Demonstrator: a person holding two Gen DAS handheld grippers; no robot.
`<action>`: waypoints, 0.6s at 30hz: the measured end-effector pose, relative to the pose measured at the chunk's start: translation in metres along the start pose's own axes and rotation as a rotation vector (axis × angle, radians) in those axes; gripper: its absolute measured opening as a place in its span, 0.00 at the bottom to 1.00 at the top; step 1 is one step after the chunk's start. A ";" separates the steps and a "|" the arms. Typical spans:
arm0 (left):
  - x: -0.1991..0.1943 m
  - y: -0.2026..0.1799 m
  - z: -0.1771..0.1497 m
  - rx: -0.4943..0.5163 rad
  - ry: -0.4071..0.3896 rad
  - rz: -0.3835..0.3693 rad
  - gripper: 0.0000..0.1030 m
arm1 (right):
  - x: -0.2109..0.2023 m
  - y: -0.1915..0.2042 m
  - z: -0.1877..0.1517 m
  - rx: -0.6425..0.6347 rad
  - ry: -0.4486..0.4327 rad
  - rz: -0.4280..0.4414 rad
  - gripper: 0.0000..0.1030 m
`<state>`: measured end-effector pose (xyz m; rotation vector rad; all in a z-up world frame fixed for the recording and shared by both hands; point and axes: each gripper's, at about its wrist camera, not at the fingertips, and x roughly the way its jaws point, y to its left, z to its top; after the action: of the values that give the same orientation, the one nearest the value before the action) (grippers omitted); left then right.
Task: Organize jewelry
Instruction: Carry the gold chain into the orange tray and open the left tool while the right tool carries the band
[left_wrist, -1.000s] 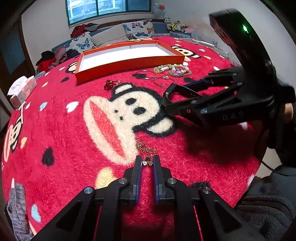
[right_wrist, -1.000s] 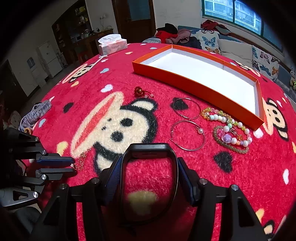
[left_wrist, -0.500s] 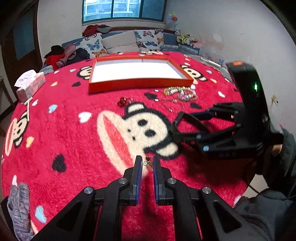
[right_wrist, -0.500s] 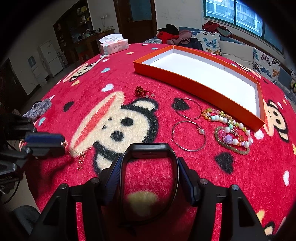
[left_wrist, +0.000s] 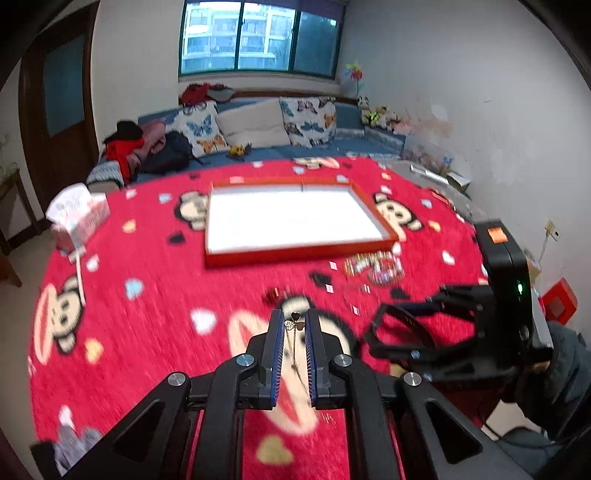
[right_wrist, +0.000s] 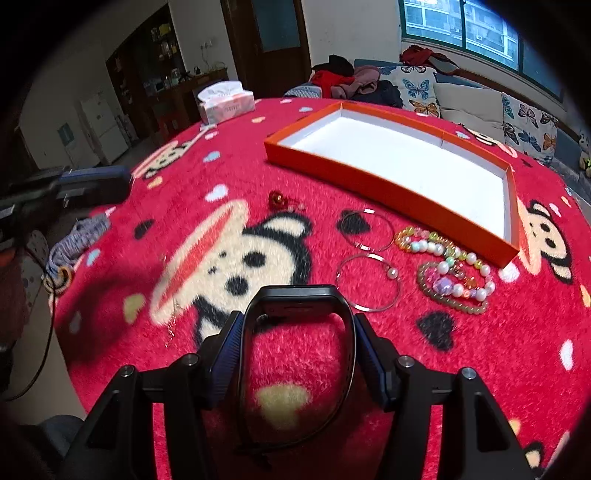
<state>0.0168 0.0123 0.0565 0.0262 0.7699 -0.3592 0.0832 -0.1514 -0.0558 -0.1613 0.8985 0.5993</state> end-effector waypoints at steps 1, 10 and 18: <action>-0.001 0.001 0.008 0.003 -0.011 0.003 0.11 | -0.002 -0.003 0.003 0.006 -0.003 0.005 0.63; -0.005 0.012 0.109 0.064 -0.131 0.054 0.11 | -0.021 -0.040 0.045 0.062 -0.090 0.001 0.63; 0.033 0.033 0.197 0.107 -0.151 0.083 0.11 | -0.012 -0.089 0.095 0.116 -0.132 -0.078 0.63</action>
<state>0.1824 0.0029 0.1723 0.1300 0.5975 -0.3191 0.1917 -0.1942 0.0023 -0.0515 0.7930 0.4785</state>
